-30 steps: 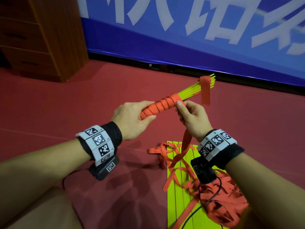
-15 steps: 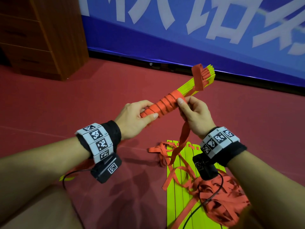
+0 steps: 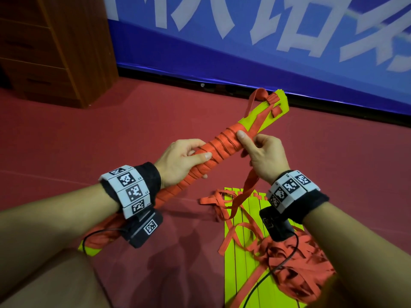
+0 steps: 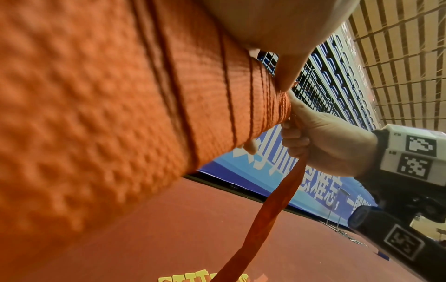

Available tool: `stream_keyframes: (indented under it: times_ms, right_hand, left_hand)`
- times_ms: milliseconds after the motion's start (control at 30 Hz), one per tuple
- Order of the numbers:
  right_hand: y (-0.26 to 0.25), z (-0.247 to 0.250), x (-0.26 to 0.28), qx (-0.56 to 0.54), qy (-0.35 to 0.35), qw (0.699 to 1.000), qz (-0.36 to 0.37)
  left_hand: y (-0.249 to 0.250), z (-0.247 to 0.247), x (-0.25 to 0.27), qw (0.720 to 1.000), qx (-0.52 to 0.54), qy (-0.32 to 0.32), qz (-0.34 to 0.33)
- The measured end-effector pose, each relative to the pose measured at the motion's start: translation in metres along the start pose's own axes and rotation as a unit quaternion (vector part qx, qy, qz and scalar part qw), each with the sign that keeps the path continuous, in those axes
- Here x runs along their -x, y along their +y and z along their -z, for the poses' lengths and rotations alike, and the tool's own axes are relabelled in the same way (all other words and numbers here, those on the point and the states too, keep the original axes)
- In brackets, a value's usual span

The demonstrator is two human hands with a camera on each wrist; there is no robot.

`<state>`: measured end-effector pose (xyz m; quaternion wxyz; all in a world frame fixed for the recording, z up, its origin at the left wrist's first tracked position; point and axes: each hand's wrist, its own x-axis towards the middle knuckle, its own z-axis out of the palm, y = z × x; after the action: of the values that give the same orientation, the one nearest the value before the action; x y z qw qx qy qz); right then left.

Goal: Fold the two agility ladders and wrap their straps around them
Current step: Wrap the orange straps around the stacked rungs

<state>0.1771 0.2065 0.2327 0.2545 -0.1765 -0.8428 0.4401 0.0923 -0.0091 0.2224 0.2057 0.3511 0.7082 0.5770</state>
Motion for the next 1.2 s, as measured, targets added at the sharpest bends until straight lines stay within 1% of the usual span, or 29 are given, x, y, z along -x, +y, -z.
stream_keyframes:
  times_ms: [100,200,267,333,367,400,433,500,533,567,600,633,700,767,867,1100,1200]
  right_hand:
    - [-0.001,-0.001,0.001,-0.044,-0.025,0.999,-0.013]
    - [0.000,-0.003,0.000,-0.097,-0.045,0.994,-0.037]
    - [0.003,-0.004,0.001,-0.111,-0.053,0.991,-0.053]
    - [0.005,-0.006,0.003,-0.121,-0.046,0.989,-0.073]
    - [0.005,-0.007,0.004,-0.131,-0.039,0.987,-0.085]
    - [0.005,-0.009,0.003,-0.142,-0.033,0.985,-0.097]
    - [0.004,-0.009,0.003,-0.150,-0.030,0.983,-0.105]
    - [0.001,-0.010,0.001,-0.162,-0.028,0.980,-0.117]
    - [0.000,-0.010,0.001,-0.166,-0.025,0.978,-0.123]
    - [-0.001,-0.009,0.001,-0.171,-0.022,0.977,-0.129]
    - [-0.002,-0.010,0.002,-0.174,-0.022,0.975,-0.134]
    - [-0.002,-0.010,0.002,-0.174,-0.022,0.975,-0.138]
    - [-0.003,-0.010,0.002,-0.171,-0.023,0.974,-0.143]
    - [-0.003,-0.009,0.001,-0.157,-0.028,0.977,-0.141]
    - [-0.004,-0.007,0.002,-0.139,-0.046,0.980,-0.133]
    - [-0.016,-0.001,0.009,-0.171,-0.089,0.974,-0.123]
    - [-0.017,-0.003,0.011,-0.212,-0.090,0.968,-0.103]
  left_hand:
    - [0.000,0.001,0.000,0.999,0.029,-0.016,0.017]
    - [0.000,0.003,0.000,0.999,0.020,-0.028,0.029]
    - [0.001,0.001,-0.001,0.999,-0.036,-0.028,0.031]
    - [0.004,0.000,0.000,0.991,-0.131,-0.012,0.021]
    - [0.005,-0.001,0.000,0.983,-0.184,0.000,0.013]
    - [0.007,-0.002,0.001,0.970,-0.242,0.010,0.000]
    - [0.007,-0.003,0.001,0.951,-0.309,0.014,-0.017]
    - [0.005,-0.006,0.002,0.896,-0.440,0.017,-0.052]
    - [0.003,-0.008,0.003,0.870,-0.488,0.020,-0.066]
    - [0.001,-0.010,0.003,0.849,-0.521,0.029,-0.077]
    - [-0.001,-0.011,0.003,0.838,-0.536,0.046,-0.090]
    - [-0.004,-0.012,0.002,0.835,-0.536,0.065,-0.106]
    - [-0.006,-0.012,0.000,0.838,-0.521,0.094,-0.133]
    - [-0.007,-0.011,-0.002,0.841,-0.511,0.108,-0.140]
    - [-0.007,-0.010,0.000,0.843,-0.509,0.111,-0.132]
    - [-0.005,0.000,-0.001,0.860,-0.483,0.130,-0.103]
    - [-0.005,0.003,-0.002,0.868,-0.469,0.138,-0.088]
